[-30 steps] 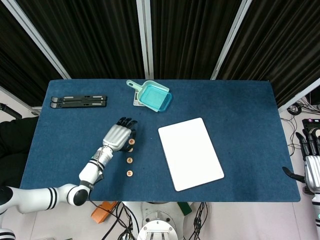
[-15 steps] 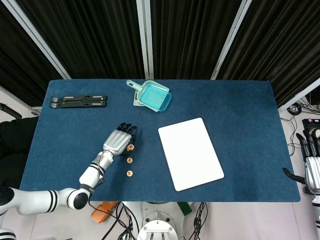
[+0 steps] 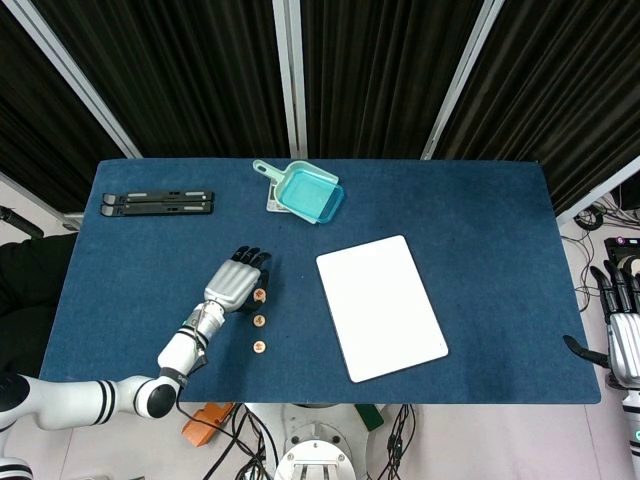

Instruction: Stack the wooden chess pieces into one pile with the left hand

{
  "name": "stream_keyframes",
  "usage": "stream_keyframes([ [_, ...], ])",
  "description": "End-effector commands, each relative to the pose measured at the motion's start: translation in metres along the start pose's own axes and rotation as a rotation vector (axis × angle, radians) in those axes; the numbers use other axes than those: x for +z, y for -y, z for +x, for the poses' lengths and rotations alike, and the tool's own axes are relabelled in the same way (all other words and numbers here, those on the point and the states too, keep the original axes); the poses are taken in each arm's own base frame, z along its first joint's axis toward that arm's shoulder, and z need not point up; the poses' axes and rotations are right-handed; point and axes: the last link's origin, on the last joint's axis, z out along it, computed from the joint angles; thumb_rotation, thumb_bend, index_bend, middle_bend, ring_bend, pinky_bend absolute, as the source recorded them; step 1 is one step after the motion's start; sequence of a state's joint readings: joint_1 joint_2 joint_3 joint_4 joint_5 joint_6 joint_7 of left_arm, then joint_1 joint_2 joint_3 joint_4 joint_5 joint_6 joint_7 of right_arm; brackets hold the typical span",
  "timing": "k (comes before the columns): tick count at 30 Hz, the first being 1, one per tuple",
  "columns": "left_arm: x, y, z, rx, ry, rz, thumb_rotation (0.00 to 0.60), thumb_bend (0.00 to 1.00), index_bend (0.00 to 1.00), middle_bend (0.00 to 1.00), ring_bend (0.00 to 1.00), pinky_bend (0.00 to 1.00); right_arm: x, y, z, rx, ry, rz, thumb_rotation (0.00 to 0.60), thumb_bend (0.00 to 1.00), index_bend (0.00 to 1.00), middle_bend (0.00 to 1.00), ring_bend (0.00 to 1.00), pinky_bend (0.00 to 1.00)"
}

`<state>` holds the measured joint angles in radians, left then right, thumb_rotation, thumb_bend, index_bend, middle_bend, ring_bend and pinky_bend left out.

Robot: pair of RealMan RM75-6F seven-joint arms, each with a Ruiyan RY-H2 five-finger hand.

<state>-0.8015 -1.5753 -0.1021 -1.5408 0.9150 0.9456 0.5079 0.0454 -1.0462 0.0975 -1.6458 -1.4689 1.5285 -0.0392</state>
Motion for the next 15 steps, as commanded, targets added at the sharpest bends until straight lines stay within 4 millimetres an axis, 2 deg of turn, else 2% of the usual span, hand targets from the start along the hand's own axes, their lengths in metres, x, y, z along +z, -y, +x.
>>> stream_keyframes([
  [1, 0.0002, 0.0, -0.0003, -0.001, 0.001, 0.0, 0.6, 0.34, 0.51, 0.08, 0.0, 0.0, 0.0, 0.0001, -0.0003, 0.001, 0.001, 0.0, 0.6, 0.19, 0.0, 0.04, 0.0, 0.04],
  [15, 0.0005, 0.0017, -0.0025, 0.004, 0.015, 0.006, 0.6, 0.31, 0.49, 0.07, 0.0, 0.0, -0.0006, -0.0009, -0.0005, 0.003, 0.0, -0.001, 0.6, 0.19, 0.0, 0.04, 0.0, 0.04],
])
